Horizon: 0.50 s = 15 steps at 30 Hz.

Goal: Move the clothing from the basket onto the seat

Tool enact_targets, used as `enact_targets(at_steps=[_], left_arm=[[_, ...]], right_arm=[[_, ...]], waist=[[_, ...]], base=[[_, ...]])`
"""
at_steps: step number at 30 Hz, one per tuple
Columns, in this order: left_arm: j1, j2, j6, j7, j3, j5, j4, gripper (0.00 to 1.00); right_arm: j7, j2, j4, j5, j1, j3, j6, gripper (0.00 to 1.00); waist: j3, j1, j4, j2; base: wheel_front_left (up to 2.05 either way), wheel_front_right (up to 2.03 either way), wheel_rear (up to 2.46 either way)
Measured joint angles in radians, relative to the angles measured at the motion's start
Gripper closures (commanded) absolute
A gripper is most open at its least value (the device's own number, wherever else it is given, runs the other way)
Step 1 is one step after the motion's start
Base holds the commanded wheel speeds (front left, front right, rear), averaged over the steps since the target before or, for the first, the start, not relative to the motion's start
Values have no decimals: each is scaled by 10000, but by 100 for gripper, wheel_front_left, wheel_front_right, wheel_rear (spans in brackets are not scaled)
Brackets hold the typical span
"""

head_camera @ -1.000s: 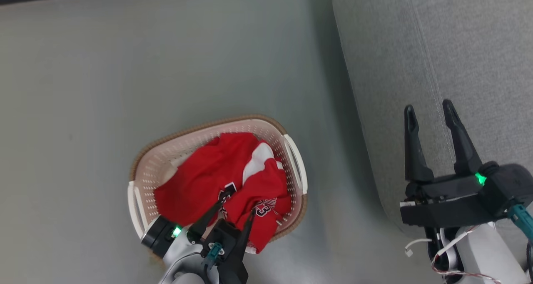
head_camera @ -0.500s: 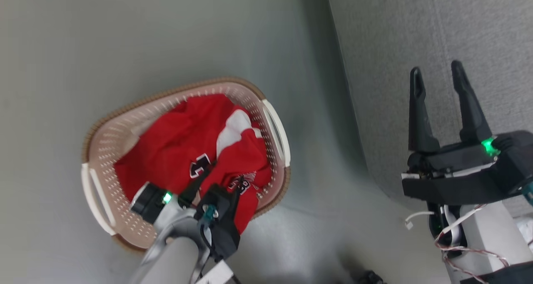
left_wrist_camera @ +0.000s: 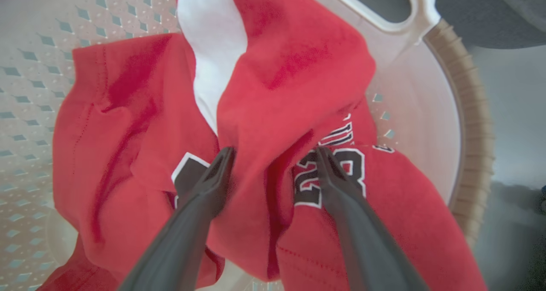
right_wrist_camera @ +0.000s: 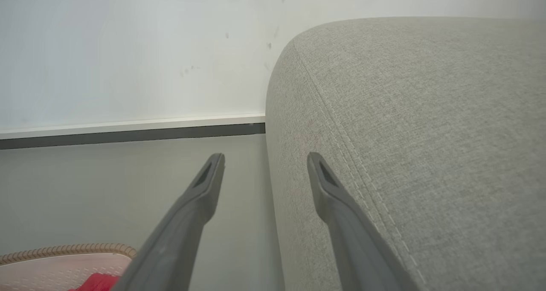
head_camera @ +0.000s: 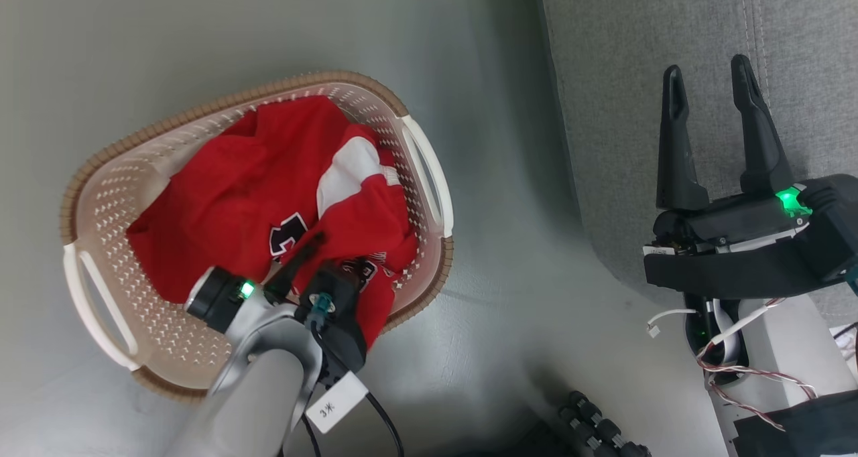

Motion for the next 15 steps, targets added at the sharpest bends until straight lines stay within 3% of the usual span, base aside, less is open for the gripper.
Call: enact_targets(at_steps=[7, 9, 10, 12, 13, 15], left_arm=[[-339, 0, 268, -4, 157, 0, 360, 0], [-406, 0, 347, -4, 194, 0, 472, 24], [-442, -4, 355, -2, 203, 2, 560, 53], [-527, -2, 403, -2, 224, 2, 708, 83], [-553, -2, 431, -4, 234, 2, 744, 83], [-584, -6, 433, -52, 257, 0, 830, 100]], right_arm=[[0, 84, 136, -15, -57, -12, 40, 0], [0, 100, 171, -73, -81, -12, 104, 0], [0, 111, 199, -84, -102, -12, 104, 0], [0, 121, 261, -102, -167, -12, 125, 0], [0, 123, 291, -111, -196, -12, 150, 0], [0, 132, 382, -119, -217, -25, 171, 0]], waist=[[189, 0, -121, 0], [210, 0, -141, 0], [216, 0, -150, 0], [220, 0, -164, 0], [218, 0, -170, 0], [202, 0, -178, 0]], base=[[0, 0, 0], [0, 0, 0], [0, 0, 0], [0, 0, 0], [0, 0, 0], [0, 0, 0]])
